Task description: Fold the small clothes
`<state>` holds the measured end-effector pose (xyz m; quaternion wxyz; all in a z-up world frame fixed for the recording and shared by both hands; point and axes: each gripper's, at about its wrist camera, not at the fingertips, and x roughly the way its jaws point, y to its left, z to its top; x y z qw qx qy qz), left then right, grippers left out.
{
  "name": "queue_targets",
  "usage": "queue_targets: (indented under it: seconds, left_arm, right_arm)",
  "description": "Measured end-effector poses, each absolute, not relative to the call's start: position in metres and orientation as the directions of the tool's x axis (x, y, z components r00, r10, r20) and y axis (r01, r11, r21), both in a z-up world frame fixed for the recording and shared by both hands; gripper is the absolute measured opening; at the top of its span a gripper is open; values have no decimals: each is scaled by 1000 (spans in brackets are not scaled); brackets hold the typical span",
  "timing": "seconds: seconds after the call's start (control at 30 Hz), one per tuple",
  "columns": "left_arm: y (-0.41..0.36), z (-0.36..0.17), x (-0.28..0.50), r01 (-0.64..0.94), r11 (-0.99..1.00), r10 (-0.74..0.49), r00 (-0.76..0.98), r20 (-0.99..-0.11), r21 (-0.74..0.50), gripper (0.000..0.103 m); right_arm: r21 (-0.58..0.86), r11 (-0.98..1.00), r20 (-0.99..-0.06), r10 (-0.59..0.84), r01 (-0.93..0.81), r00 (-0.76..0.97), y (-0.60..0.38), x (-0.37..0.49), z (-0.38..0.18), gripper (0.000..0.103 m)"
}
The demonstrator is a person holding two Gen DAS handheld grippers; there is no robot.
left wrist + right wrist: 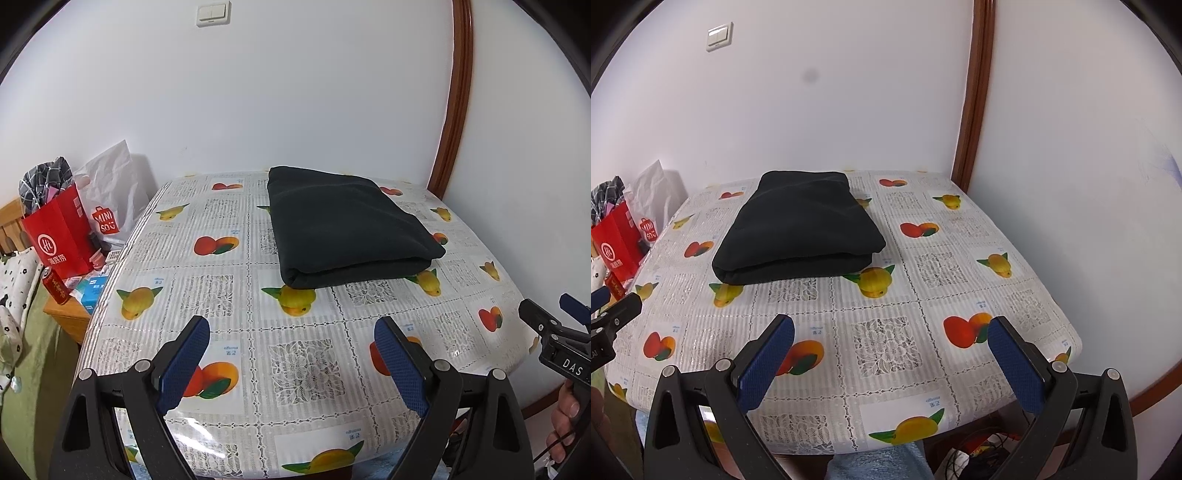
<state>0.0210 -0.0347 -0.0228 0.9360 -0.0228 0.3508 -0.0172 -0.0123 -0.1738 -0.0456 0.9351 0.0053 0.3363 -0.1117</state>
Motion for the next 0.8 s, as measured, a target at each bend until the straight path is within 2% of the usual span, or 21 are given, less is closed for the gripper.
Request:
queue_targets:
  seconds: [0.8]
  left_arm:
    - [-35,-27,27,34,998,-61,750,-658,-55,91]
  right_arm:
    - [-61,977,-627,-196,203,754,-172,-9,-49,103]
